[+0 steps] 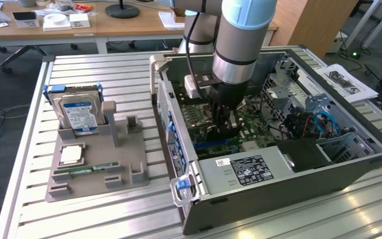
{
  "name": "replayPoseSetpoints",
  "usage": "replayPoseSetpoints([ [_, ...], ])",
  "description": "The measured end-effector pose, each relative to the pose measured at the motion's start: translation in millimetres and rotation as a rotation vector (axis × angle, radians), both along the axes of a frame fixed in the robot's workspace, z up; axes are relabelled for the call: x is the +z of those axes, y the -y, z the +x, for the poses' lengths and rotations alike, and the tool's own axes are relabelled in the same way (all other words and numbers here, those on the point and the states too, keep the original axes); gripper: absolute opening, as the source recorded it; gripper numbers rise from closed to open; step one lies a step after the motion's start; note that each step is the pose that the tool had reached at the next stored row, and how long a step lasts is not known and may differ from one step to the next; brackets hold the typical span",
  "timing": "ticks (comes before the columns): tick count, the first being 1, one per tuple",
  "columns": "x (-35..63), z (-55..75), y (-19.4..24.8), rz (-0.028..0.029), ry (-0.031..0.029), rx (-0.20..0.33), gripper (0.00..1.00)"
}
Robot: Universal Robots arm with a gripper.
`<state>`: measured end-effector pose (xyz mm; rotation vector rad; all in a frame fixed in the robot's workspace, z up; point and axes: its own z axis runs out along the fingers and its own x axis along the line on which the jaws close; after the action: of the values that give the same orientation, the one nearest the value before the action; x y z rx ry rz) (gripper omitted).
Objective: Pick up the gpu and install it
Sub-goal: 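Insert the gpu into the slot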
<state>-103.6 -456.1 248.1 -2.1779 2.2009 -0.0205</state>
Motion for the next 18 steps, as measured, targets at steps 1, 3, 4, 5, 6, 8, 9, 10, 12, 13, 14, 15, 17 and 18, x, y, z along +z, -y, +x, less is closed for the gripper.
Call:
replayPoseSetpoints([
  [1,-0.1,0.0,0.0,-0.0001,0.0000,0.000,0.27],
  [3,-0.7,0.0,0.0,0.0001,0.0001,0.000,0.27],
  [4,-0.9,0.0,0.0,0.0000,0.0000,0.000,0.27],
  [5,-0.9,0.0,0.0,0.0000,0.0000,0.000,0.27],
  [6,-0.9,0.0,0.0,-0.0001,-0.0001,0.000,0.27],
  [8,-1.0,0.0,0.0,0.0000,0.0000,0.000,0.27],
  [9,-1.0,0.0,0.0,0.0001,0.0000,0.000,0.27],
  [10,-1.0,-0.1,-0.1,0.0001,0.0001,0.000,0.27],
  [12,-1.0,-0.2,-0.1,0.0004,0.0005,0.000,0.27],
  [13,-0.9,-0.2,-0.1,0.0005,0.0006,0.000,0.27],
  [14,-0.9,-0.3,-0.1,0.0004,0.0007,0.000,0.27],
  [15,-0.8,-0.3,0.0,0.0002,0.0009,0.000,0.27],
  [17,-0.8,-0.4,-0.1,0.0000,0.0027,0.000,0.27],
  [18,-1.0,-0.5,0.0,-0.0002,0.0042,0.000,0.27],
])
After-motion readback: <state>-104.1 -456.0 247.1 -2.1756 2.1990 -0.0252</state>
